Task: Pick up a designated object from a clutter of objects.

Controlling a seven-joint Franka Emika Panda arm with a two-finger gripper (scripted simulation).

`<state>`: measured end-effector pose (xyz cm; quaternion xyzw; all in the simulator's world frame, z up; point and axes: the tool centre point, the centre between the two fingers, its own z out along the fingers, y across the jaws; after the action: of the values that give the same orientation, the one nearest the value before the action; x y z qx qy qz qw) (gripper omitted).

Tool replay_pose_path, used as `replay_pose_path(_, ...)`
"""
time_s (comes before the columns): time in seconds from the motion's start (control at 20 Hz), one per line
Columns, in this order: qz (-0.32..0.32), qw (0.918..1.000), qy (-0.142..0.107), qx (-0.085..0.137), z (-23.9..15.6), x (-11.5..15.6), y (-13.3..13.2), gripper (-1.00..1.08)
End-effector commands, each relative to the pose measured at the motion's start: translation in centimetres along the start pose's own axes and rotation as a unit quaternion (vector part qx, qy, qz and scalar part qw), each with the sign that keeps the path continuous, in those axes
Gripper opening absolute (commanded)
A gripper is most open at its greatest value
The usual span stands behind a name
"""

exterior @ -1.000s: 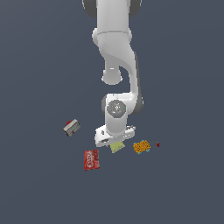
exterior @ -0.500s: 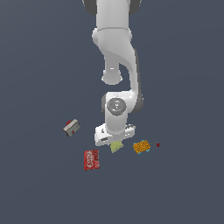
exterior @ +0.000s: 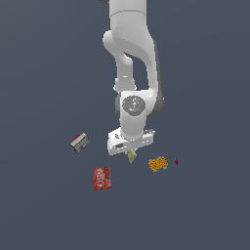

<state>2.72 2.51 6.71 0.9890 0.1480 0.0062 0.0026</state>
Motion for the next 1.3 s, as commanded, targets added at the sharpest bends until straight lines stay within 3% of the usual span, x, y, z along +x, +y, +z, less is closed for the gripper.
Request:
replay_pose_path(0.0, 0.0, 1.0, 0.001, 0.0, -1.8, -0.5, -0.5, -1.0)
replay_pose_path(1.25, -0.003, 1.0, -0.004, 0.002, -23.9, -7.1, -7.4, -1.0)
